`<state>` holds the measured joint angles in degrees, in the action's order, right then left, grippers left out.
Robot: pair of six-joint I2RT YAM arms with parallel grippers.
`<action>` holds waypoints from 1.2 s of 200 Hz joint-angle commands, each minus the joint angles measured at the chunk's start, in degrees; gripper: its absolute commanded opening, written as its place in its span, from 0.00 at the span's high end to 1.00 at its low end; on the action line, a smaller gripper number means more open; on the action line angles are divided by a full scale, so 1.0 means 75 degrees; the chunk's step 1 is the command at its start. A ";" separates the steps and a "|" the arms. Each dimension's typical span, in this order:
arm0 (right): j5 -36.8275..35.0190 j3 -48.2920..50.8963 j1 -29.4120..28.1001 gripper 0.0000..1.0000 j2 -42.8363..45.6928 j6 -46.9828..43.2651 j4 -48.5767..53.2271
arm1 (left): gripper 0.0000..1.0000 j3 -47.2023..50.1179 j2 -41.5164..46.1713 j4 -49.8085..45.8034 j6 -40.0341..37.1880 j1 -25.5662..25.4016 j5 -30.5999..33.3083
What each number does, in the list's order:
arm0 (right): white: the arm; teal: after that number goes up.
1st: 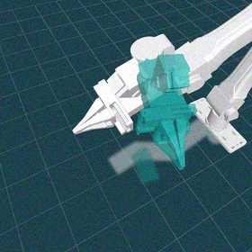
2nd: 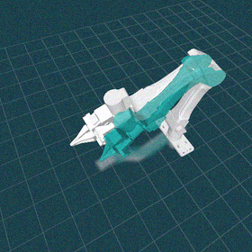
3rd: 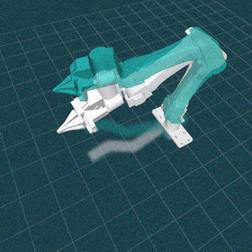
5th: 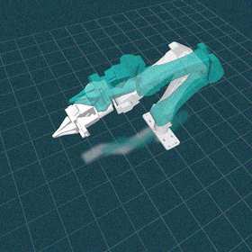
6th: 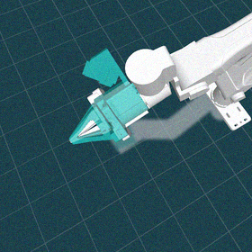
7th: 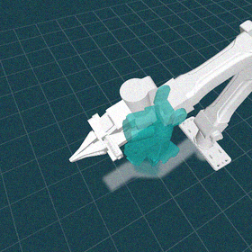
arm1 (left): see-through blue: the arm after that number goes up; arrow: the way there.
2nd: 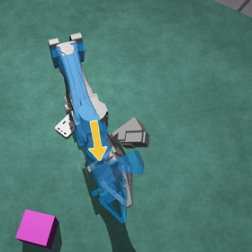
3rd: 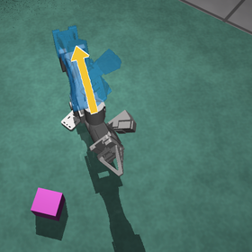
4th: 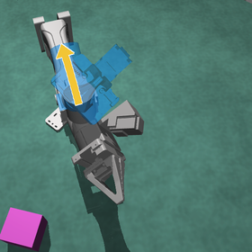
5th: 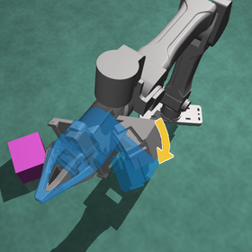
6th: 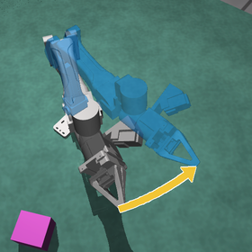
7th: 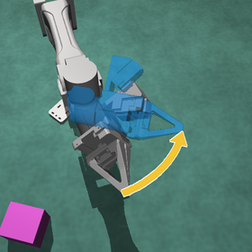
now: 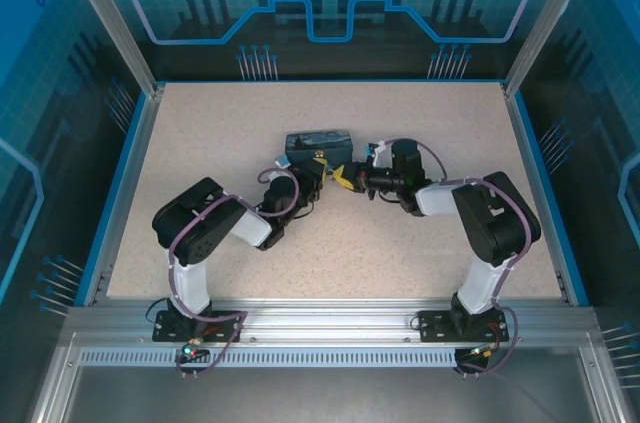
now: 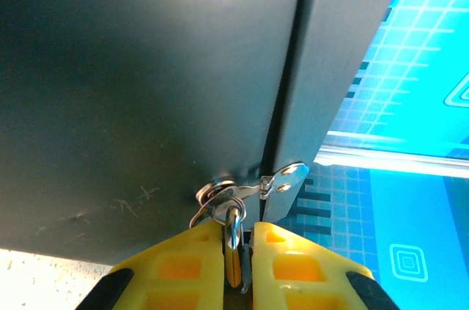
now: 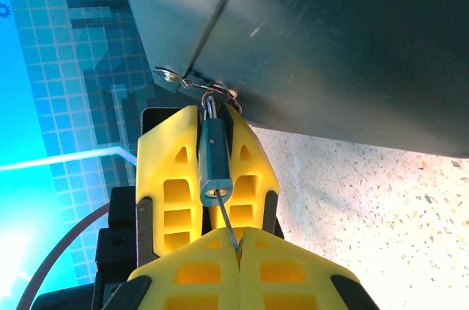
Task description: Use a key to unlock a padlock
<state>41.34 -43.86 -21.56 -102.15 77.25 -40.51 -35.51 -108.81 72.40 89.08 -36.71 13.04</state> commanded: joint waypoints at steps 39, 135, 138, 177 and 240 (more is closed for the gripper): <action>0.0330 -0.0142 0.0301 1.00 0.0208 -0.0678 0.0258 | 1.00 -0.0012 -0.0058 0.0393 0.0122 -0.0516 -0.1259; 0.0418 -0.0202 0.0155 1.00 -0.0118 0.0334 -0.0387 | 1.00 -0.0069 -0.0128 0.0368 0.0071 -0.0456 -0.1377; 0.0391 -0.0195 0.0114 1.00 -0.0160 0.0514 -0.0507 | 1.00 -0.0081 -0.0128 0.0366 0.0080 -0.0462 -0.1391; -0.0288 -0.0355 -0.0476 1.00 -0.0162 0.1172 -0.0905 | 1.00 -0.0181 -0.0081 0.0343 0.0068 -0.0554 -0.1400; -0.0676 -0.0744 -0.0557 1.00 -0.0304 0.0996 -0.0582 | 1.00 -0.0308 -0.0203 0.0492 0.0196 -0.0760 -0.1353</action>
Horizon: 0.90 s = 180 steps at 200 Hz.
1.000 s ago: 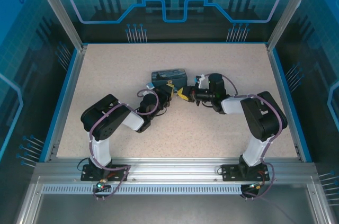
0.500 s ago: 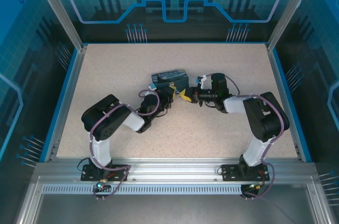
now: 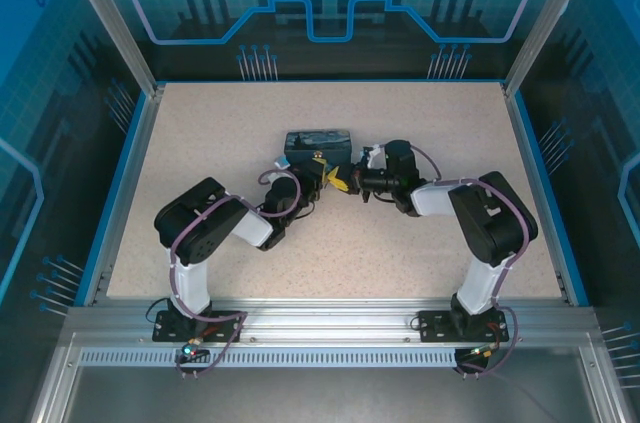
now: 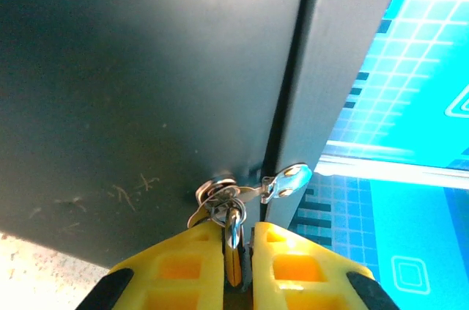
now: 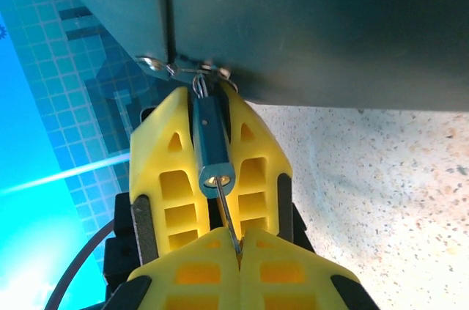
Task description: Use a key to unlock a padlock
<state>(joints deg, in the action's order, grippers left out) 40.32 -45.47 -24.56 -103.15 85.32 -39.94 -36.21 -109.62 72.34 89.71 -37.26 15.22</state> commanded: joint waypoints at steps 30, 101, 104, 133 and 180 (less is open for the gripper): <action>-0.0362 -0.0378 0.0298 1.00 -0.0024 -0.0755 -0.0028 | 1.00 -0.0064 0.0056 0.0447 0.0046 -0.0674 -0.1576; 0.0245 -0.0274 0.1005 1.00 -0.0157 -0.1590 0.0454 | 1.00 0.0081 0.0189 0.0306 -0.0002 -0.0655 -0.1515; 0.0264 -0.0263 0.1013 1.00 -0.0156 -0.1618 0.0472 | 1.00 0.0090 0.0201 0.0305 0.0000 -0.0647 -0.1511; 0.0499 -0.0315 0.1141 1.00 -0.0168 -0.1874 0.0670 | 1.00 0.0105 0.0249 0.0163 -0.0032 -0.0630 -0.1508; 0.0870 -0.0530 0.1383 1.00 -0.0303 -0.2336 0.1172 | 1.00 0.0117 0.0232 0.0173 -0.0066 -0.0564 -0.1485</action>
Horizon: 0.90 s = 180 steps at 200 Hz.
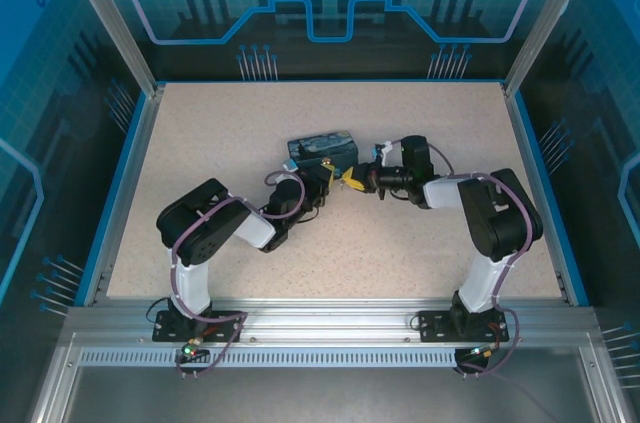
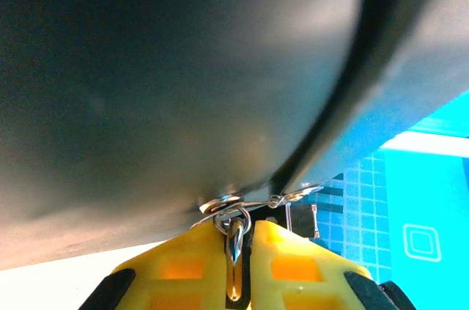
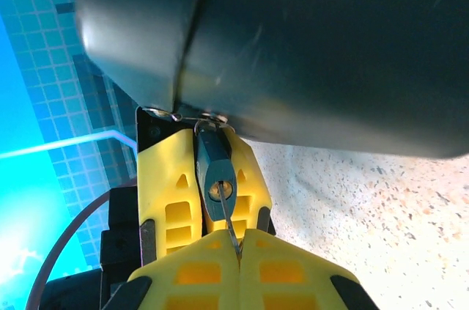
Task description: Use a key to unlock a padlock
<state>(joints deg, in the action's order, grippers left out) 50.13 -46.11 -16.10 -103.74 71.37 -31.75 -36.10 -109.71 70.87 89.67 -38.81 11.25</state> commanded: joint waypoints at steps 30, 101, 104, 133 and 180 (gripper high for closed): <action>-0.0125 -0.0827 0.0276 1.00 -0.0419 -0.1009 0.0532 | 1.00 0.0120 0.0265 0.0386 -0.0052 -0.0340 -0.0956; 0.0847 -0.1383 0.0252 1.00 -0.0327 -0.2717 0.1884 | 0.93 0.0023 0.0251 0.0406 -0.0097 -0.0312 -0.1042; 0.0861 -0.1403 0.0231 1.00 -0.0318 -0.2754 0.1934 | 0.92 0.0006 0.0235 0.0415 -0.0102 -0.0318 -0.1053; 0.0944 -0.1517 0.0018 1.00 -0.0290 -0.2943 0.2111 | 0.83 -0.0109 0.0187 0.0394 -0.0106 -0.0318 -0.1132; 0.0978 -0.1610 -0.0222 1.00 -0.0346 -0.2876 0.2046 | 0.76 -0.0144 0.0133 0.0403 -0.0089 -0.0320 -0.1142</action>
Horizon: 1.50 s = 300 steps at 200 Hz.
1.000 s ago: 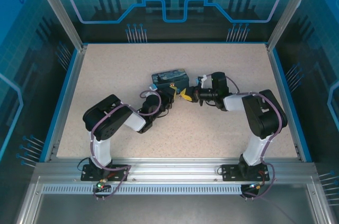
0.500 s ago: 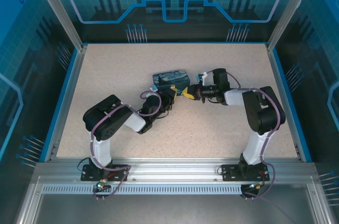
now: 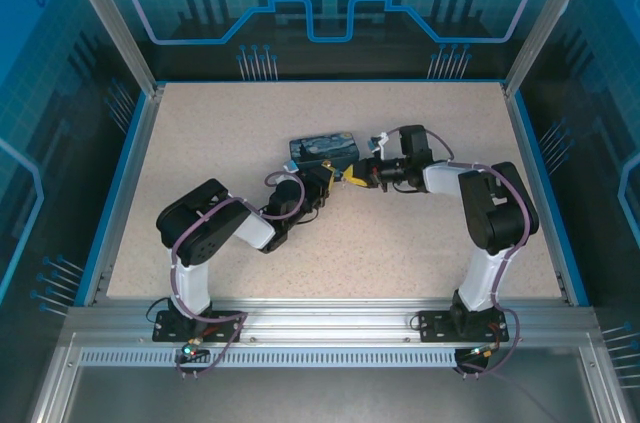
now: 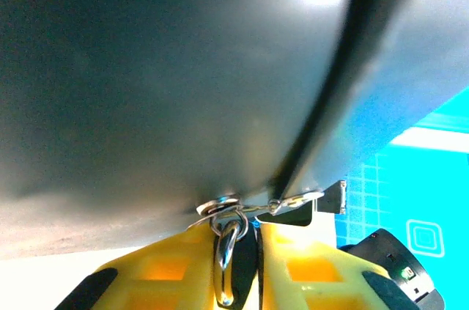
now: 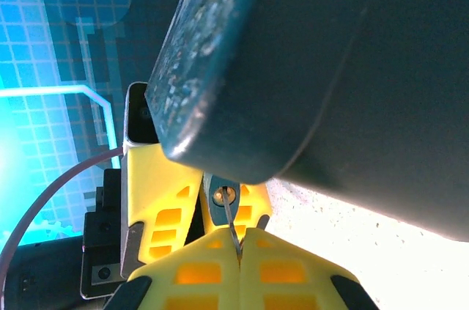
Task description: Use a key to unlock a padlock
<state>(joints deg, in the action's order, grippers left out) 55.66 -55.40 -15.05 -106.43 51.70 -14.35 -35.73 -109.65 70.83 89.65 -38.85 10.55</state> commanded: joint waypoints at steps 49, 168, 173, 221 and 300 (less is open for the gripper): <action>0.0208 -0.0333 -0.0606 1.00 0.0087 -0.0313 -0.0193 | 0.77 -0.0230 0.0086 0.0425 -0.0052 -0.0308 -0.1020; -0.0360 -0.0102 -0.0390 1.00 0.0124 -0.0175 -0.0058 | 0.57 0.0546 0.1308 -0.0696 -0.0887 0.0054 -0.1116; -0.0414 -0.0084 -0.0373 1.00 0.0154 -0.0145 -0.0066 | 0.56 0.0625 0.1445 -0.0861 -0.0977 0.0141 -0.1167; -0.0550 0.0003 -0.0308 1.00 0.0556 -0.0543 0.0458 | 0.52 0.0747 0.2774 -0.3020 -0.2667 0.0930 -0.2088; -0.0045 0.0319 -0.0770 1.00 0.1160 -0.0442 -0.0533 | 0.54 -0.0065 0.3533 -0.4419 -0.3799 0.0909 -0.2754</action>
<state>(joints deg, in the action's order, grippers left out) 53.21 -52.93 -18.22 -99.66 47.99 -15.59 -35.53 -84.03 39.62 63.33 -31.53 -7.60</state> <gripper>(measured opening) 0.045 0.471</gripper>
